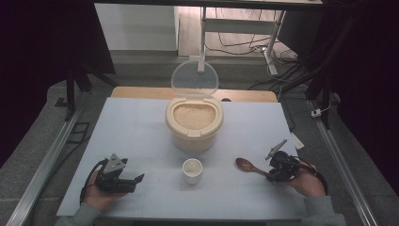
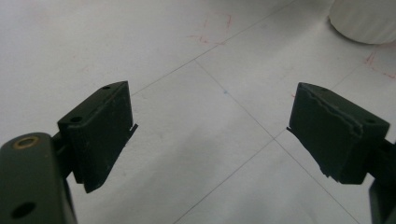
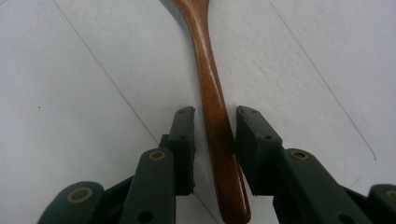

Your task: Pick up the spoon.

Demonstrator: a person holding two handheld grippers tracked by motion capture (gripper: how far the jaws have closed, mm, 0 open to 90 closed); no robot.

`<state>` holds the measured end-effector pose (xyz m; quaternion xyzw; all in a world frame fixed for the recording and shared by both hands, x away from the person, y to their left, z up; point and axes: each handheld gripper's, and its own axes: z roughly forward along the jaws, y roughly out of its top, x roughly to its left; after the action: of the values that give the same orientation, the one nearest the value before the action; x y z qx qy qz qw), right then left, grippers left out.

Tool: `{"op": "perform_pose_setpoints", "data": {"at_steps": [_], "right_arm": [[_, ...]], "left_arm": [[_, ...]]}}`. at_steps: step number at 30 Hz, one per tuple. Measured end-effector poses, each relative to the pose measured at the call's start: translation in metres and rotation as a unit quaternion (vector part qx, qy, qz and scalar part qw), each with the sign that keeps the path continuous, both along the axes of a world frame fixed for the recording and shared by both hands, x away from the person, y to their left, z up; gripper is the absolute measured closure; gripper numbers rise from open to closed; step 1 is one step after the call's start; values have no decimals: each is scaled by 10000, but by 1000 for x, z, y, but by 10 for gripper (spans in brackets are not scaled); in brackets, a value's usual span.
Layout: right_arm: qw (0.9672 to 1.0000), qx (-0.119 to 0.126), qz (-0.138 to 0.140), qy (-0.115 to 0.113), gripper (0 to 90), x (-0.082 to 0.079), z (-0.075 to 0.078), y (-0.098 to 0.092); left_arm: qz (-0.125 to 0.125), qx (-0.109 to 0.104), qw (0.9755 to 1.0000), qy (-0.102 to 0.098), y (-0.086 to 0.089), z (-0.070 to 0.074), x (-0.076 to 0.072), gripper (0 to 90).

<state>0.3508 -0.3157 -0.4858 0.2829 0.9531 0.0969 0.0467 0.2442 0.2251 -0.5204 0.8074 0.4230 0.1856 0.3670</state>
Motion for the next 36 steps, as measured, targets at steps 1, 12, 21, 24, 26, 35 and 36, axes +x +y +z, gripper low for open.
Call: {"op": "perform_pose_setpoints", "data": {"at_steps": [1, 12, 21, 24, 26, 35, 36], "right_arm": [[10000, -39, 9, 34, 686, 1, 0, 1], [9991, -222, 363, -27, 783, 1, 1, 6], [9989, 24, 413, -233, 785, -3, 7, 2], [9982, 240, 394, -376, 786, -5, 14, 0], [9975, 359, 393, -457, 786, -6, 18, -1], [9931, 892, 395, -657, 786, -11, 32, -5], [9925, 942, 394, -675, 785, -11, 34, -4]], "left_arm": [[6, 14, 10000, 7, 0, 0, 0, 135], [20, 12, 10000, 10, 0, -1, 0, 134], [47, 21, 10000, 7, 2, -1, 1, 135], [46, 20, 10000, 1, 2, -1, 1, 134], [50, 18, 10000, -1, 2, -1, 1, 134], [56, 16, 10000, -3, 3, -1, 1, 135], [61, 20, 10000, 0, 3, -1, 1, 135]]}}
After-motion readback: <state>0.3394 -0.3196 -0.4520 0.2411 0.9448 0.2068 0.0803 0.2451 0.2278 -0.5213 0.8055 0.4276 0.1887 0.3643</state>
